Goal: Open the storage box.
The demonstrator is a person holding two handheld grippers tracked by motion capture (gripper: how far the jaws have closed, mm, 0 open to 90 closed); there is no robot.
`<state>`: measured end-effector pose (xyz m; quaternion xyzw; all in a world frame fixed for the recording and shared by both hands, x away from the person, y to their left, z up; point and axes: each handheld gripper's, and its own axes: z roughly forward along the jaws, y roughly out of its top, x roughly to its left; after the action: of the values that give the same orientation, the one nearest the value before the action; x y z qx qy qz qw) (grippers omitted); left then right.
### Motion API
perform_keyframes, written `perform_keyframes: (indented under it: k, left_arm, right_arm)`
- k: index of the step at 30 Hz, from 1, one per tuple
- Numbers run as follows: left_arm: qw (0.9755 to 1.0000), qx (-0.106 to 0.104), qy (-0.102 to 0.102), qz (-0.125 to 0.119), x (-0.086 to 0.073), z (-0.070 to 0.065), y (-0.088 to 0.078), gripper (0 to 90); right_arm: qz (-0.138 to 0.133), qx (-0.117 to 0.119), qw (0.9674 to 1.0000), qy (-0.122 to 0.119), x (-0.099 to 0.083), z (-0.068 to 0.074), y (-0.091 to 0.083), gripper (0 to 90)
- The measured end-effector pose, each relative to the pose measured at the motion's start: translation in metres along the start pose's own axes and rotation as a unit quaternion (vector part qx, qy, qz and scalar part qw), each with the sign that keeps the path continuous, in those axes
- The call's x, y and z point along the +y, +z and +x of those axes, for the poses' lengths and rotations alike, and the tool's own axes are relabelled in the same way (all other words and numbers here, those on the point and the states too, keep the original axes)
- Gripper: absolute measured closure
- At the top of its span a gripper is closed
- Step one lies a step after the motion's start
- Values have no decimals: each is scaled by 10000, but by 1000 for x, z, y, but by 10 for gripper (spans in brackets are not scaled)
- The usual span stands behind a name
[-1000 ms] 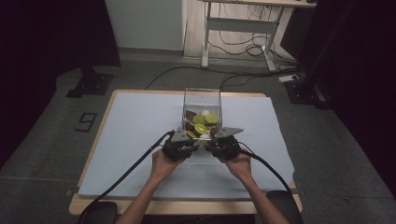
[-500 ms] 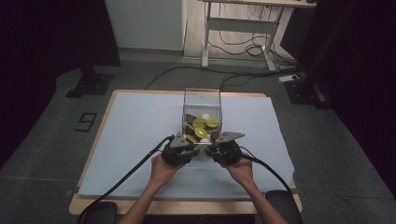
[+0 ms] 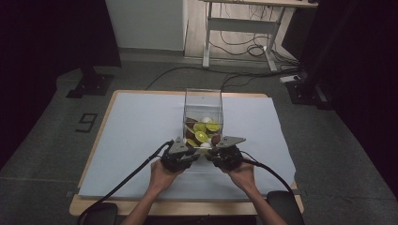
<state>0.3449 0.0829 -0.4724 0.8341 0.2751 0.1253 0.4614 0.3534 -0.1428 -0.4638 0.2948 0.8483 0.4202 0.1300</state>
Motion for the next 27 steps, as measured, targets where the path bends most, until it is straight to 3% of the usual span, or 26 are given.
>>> perform_keyframes:
  k: [17, 27]
  left_arm:
    - [9999, -102, 56, 9, -6, -14, -5, 702]
    - [9997, -187, 97, 93, -8, -13, -5, 710]
  right_arm:
    - [17, 97, 10000, -15, -8, 9, -9, 736]
    - [121, 158, 9997, -119, -11, 9, -8, 741]
